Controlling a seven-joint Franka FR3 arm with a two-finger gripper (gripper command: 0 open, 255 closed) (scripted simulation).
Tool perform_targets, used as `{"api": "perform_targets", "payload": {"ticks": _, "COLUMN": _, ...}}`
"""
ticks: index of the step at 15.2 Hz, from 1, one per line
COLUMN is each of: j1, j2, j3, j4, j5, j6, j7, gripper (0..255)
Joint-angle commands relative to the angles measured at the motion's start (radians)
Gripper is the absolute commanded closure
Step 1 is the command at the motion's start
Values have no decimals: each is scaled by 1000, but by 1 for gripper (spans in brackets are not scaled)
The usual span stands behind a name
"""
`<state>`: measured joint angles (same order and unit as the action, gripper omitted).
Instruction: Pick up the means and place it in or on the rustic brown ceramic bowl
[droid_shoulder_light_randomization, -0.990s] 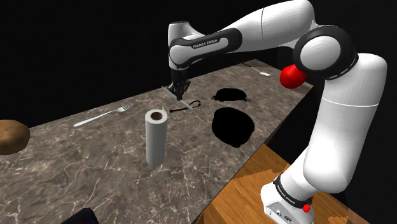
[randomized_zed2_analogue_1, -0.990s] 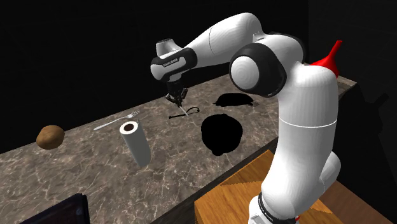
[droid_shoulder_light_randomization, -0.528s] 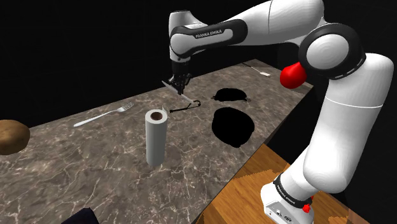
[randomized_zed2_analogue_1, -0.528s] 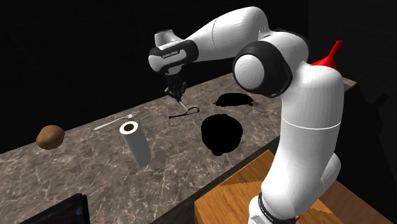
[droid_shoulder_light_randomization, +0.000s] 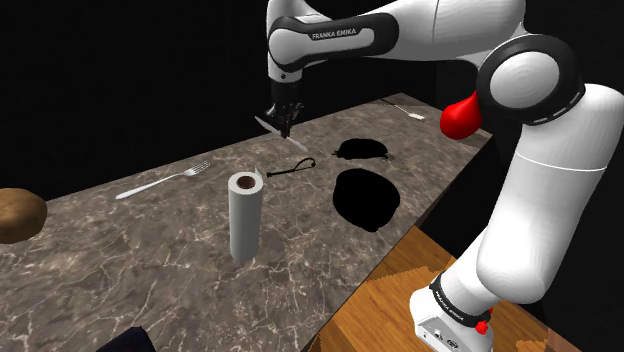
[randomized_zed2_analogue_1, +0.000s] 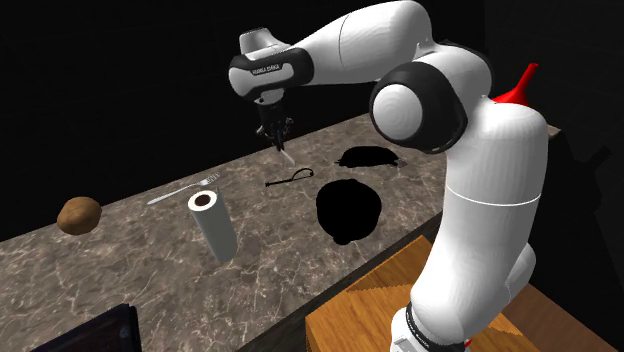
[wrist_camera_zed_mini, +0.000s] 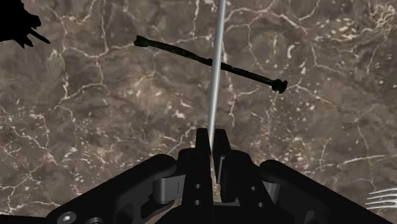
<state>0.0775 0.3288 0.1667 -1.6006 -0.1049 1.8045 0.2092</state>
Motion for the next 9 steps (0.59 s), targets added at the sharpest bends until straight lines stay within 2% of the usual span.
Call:
{"api": "perform_targets", "payload": {"ticks": 1, "j1": 1, "j2": -1, "j3": 1, "j4": 23, "j5": 1, "j6": -24, "j7": -1, "gripper": 255}}
{"api": "perform_targets", "payload": {"ticks": 9, "j1": 3, "j2": -11, "j3": 2, "j4": 116, "j5": 4, "j6": -127, "j7": -8, "gripper": 255}}
